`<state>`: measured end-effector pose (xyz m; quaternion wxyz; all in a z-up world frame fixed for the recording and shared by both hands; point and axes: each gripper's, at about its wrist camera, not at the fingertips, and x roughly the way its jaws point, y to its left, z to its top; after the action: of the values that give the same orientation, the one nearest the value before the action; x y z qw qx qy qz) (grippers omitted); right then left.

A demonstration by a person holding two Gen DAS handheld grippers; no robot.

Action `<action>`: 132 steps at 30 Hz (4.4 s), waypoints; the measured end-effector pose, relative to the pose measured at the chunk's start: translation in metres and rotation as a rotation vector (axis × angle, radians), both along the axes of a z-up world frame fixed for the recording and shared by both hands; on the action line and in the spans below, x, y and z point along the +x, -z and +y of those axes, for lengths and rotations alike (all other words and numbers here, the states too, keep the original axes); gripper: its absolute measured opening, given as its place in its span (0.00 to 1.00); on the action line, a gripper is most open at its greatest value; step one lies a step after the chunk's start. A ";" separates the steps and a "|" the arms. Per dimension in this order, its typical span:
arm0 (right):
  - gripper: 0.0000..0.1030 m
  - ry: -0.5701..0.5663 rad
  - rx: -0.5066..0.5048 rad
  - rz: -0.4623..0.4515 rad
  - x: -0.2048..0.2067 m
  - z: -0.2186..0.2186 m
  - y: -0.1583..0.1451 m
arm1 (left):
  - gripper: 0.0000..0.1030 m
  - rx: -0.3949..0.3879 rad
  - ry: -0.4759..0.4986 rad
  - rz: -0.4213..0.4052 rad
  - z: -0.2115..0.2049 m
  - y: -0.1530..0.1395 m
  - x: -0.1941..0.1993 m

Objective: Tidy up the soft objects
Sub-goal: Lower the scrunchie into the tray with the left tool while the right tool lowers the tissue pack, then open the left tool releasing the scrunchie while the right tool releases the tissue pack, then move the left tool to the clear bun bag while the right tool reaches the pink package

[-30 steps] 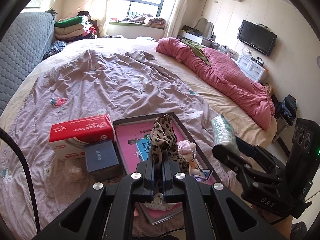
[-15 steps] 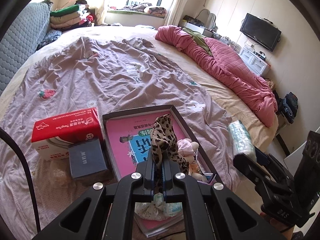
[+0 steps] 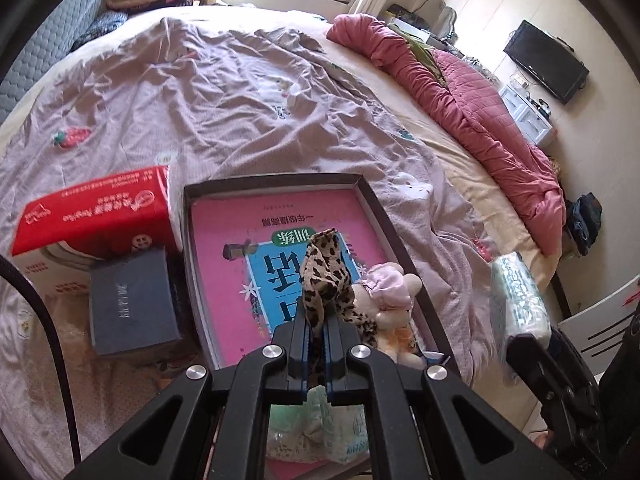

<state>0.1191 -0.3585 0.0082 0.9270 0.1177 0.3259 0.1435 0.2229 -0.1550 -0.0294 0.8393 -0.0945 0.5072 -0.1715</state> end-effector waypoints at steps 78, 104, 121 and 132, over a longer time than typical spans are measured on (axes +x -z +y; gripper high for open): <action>0.74 -0.047 -0.077 0.142 0.031 0.031 0.078 | 0.05 0.059 -0.063 0.085 0.016 0.057 0.020; 0.78 -0.011 -0.099 0.091 0.024 0.028 0.065 | 0.27 0.156 -0.027 0.056 0.007 0.050 0.009; 0.79 0.030 -0.081 -0.013 0.008 0.027 0.026 | 0.60 0.130 -0.054 -0.016 0.031 0.003 -0.012; 0.82 -0.088 0.044 -0.042 -0.004 0.064 -0.004 | 0.61 0.123 -0.143 -0.076 0.089 -0.033 -0.036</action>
<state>0.1153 -0.2949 0.0126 0.9236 0.1209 0.3081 0.1936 0.1871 -0.0658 0.0038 0.8723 -0.0721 0.4764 -0.0830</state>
